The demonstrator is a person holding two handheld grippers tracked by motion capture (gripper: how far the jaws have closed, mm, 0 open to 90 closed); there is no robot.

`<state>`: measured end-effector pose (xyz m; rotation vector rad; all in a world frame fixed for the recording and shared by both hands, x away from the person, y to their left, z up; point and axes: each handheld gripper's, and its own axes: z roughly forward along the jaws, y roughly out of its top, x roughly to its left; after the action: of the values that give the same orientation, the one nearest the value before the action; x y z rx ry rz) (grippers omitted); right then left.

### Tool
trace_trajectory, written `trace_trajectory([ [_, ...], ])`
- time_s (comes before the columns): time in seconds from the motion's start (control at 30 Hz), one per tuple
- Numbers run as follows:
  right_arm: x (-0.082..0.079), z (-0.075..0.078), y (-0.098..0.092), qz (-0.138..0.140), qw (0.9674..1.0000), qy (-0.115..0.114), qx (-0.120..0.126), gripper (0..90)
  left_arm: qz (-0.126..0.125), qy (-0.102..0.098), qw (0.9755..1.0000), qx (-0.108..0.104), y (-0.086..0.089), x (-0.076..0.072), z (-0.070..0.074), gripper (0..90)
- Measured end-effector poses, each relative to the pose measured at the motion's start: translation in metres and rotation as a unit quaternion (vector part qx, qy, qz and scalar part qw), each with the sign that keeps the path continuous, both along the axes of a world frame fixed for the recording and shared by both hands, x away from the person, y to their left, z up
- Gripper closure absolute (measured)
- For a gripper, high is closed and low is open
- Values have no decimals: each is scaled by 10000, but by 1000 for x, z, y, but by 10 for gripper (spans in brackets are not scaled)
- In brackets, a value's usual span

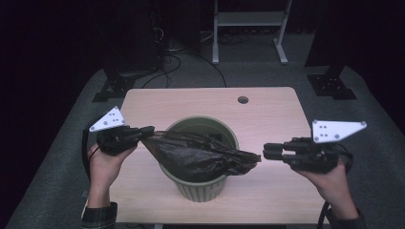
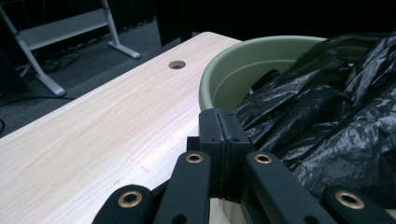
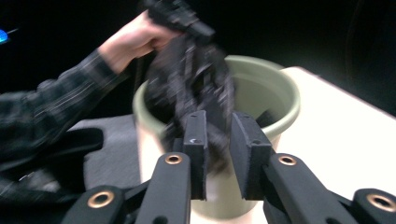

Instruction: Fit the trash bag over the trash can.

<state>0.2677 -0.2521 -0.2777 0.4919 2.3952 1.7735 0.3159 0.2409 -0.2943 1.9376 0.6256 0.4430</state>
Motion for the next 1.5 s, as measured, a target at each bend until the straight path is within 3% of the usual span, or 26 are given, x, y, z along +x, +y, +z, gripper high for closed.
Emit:
trace_trajectory([
  [0.17, 32, 4, 30, 28, 9998, 87, -150, 737, -34, 1, 10000, -6, -2, 1, 0, 897],
  [0.3, 58, -2, 59, 168, 9985, 379, -356, 701, -41, -1, 10000, -38, -2, 1, 0, 897],
  [0.5, 71, -14, 87, 383, 9940, 730, -716, 712, -51, -33, 10000, -54, -1, 1, 2, 898],
  [0.57, 72, -18, 91, 421, 9922, 801, -859, 819, -54, -40, 10000, -60, -1, 1, 2, 897],
  [0.63, 73, -20, 91, 258, 9924, 748, -946, 900, -47, -55, 10000, -63, -1, 1, 2, 898],
  [0.83, 86, -12, 80, -437, 9961, 387, -666, 900, -17, -83, 10000, -38, -4, 11, 2, 898],
  [0.97, 105, -11, 83, -838, 9934, 151, -767, 900, 159, -65, 9997, 189, -11, 24, -1, 898],
  [1.2, 138, -40, 95, -990, 9896, 538, -893, 900, 384, 291, 9982, 347, -9, 45, -24, 899],
  [1.3, 143, -51, 98, -947, 9894, 688, -864, 900, 345, 438, 9977, 372, -10, 48, -34, 899],
  [1.37, 143, -57, 100, -943, 9880, 737, -977, 900, 428, 504, 9957, 647, -12, 49, -40, 899],
  [1.4, 143, -61, 101, -985, 9865, 732, -1085, 900, 398, 548, 9959, 601, -12, 49, -44, 899],
  [1.5, 144, -69, 97, -932, 9863, 838, -1068, 900, 375, 656, 9952, 618, -11, 50, -52, 899],
])
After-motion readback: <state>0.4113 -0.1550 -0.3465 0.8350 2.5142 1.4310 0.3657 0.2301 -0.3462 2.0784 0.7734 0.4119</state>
